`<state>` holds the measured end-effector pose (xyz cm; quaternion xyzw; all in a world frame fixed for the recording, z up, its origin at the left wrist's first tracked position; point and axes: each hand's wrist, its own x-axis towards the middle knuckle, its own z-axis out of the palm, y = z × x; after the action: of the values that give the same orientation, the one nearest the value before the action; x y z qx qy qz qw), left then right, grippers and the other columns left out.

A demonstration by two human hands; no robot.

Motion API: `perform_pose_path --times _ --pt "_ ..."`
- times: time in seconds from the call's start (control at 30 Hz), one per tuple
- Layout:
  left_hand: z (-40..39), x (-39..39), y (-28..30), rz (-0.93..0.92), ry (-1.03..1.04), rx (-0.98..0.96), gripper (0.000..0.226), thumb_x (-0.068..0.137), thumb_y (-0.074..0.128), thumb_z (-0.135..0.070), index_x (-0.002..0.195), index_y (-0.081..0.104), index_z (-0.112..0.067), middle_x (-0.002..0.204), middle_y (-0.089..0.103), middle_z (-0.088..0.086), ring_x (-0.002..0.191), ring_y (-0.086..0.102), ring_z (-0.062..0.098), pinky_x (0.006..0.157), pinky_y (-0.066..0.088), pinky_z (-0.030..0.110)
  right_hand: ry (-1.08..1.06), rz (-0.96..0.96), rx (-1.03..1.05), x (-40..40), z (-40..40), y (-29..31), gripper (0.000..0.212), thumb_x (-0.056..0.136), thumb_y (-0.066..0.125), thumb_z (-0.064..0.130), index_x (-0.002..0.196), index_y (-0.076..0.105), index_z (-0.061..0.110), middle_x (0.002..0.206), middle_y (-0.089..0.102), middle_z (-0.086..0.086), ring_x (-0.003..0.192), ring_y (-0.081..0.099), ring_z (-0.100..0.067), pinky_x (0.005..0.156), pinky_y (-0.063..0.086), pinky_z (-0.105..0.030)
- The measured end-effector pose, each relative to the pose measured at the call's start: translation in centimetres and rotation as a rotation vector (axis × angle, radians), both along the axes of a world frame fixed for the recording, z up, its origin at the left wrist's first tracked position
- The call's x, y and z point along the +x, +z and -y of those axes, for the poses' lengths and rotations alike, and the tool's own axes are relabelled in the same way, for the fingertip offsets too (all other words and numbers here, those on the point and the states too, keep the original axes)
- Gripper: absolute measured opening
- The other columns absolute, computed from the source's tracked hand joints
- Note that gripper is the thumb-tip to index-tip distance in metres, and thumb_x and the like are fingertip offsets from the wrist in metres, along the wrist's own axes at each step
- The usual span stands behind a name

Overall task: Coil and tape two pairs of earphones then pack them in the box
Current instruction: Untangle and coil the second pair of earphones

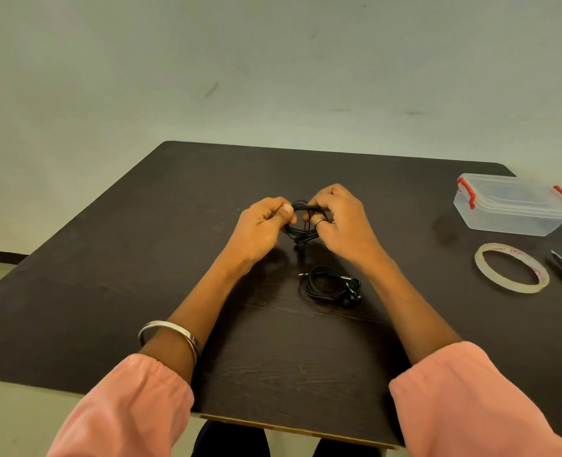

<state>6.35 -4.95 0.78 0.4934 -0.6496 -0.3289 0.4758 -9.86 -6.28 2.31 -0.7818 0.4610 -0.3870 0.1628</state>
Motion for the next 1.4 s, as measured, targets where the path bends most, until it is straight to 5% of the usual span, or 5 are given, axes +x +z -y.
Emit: perform_pose_path --times 0.4,0.87,1.0,1.17,1.4 --pt "0.1 0.0 -0.1 -0.050 0.014 -0.041 0.032 0.102 0.042 -0.013 0.075 0.059 -0.017 0.076 0.062 0.000 0.066 0.060 0.006 0.055 0.051 0.021 0.067 0.330 0.203 0.0 -0.1 -0.4 0.046 0.080 0.073 0.001 0.114 0.052 0.024 0.082 0.068 -0.004 0.072 0.071 -0.012 0.068 0.059 -0.028" --pt "-0.1 -0.6 -0.1 0.355 0.137 -0.230 0.022 0.100 0.048 -0.017 0.090 0.066 -0.009 0.064 0.053 -0.012 0.056 0.050 0.001 0.056 0.038 0.008 -0.074 0.498 0.082 1.4 -0.6 -0.8 0.011 0.088 0.064 0.010 0.087 0.070 0.019 0.083 0.069 0.011 0.077 0.064 -0.003 0.067 0.054 -0.026" --pt "-0.5 -1.0 0.1 0.334 0.084 -0.195 0.022 0.099 0.049 -0.018 0.091 0.067 -0.007 0.060 0.056 -0.004 0.045 0.054 0.007 0.055 0.050 0.026 -0.206 0.218 -0.169 1.4 -0.9 -0.9 0.015 0.084 0.057 0.007 0.088 0.068 0.016 0.087 0.067 0.003 0.081 0.063 -0.015 0.071 0.054 -0.042" --pt "-0.5 -0.7 0.0 0.118 0.113 -0.022 0.017 0.099 0.051 -0.015 0.092 0.066 -0.010 0.068 0.064 0.002 0.042 0.062 0.009 0.041 0.050 0.019 -0.057 -0.245 -0.513 0.4 -0.6 0.5 0.023 0.080 0.056 0.001 0.094 0.072 0.010 0.097 0.062 -0.010 0.088 0.055 -0.030 0.067 0.048 -0.045" --pt "-0.5 -0.6 -0.2 0.114 0.164 -0.043 0.015 0.099 0.051 -0.018 0.090 0.063 -0.017 0.071 0.062 -0.001 0.045 0.066 0.015 0.043 0.055 0.027 0.183 -0.425 -0.301 -1.2 -0.4 1.1 0.015 0.078 0.063 0.002 0.090 0.069 0.009 0.107 0.053 -0.006 0.103 0.039 -0.024 0.084 0.036 -0.024"
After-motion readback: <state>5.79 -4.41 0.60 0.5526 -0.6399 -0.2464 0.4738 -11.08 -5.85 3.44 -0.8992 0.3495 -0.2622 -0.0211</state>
